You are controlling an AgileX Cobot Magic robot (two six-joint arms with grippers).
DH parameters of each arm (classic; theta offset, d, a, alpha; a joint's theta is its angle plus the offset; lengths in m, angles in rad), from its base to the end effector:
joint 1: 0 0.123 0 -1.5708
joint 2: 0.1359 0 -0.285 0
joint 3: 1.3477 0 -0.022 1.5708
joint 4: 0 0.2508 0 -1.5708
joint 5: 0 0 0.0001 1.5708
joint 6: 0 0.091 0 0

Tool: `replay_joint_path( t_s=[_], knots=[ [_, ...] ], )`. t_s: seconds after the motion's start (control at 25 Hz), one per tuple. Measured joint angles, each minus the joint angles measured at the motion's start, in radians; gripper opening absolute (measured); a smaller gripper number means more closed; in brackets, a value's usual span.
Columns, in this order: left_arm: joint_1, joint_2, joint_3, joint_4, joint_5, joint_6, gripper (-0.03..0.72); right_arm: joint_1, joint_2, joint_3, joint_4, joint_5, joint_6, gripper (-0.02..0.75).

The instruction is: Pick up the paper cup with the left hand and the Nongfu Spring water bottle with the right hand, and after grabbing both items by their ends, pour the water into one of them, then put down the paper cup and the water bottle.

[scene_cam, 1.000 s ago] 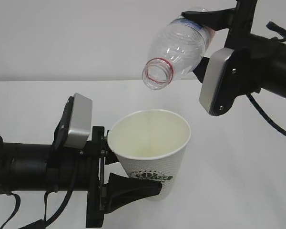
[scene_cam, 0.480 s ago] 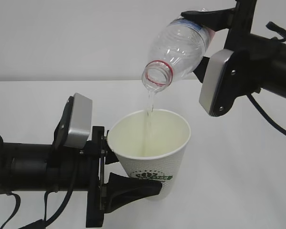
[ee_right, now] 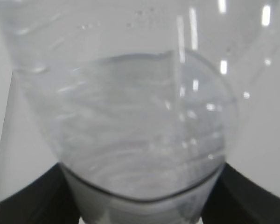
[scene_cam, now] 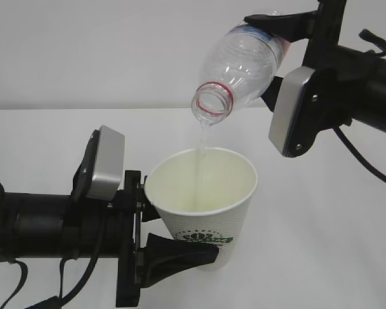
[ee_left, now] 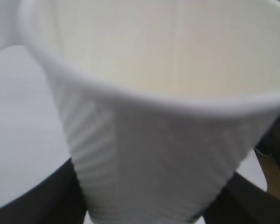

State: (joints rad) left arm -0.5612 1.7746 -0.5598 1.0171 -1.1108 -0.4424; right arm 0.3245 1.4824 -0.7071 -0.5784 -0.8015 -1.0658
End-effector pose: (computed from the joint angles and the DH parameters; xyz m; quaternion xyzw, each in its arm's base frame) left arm 0.1989 -0.2069 0.1564 0.4962 0.5944 -0.4344 0.4602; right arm 0.2776 0.1311 0.2674 -0.6276 0.3076 -0.2698 0.6623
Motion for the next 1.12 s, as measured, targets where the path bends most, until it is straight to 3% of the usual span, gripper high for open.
replay_joint_path(
  t_s=[1.12],
  knots=[
    [0.000,0.000,0.000,0.021,0.000,0.000,0.478,0.000,0.000,0.000,0.000,-0.016,-0.005,0.494]
  ],
)
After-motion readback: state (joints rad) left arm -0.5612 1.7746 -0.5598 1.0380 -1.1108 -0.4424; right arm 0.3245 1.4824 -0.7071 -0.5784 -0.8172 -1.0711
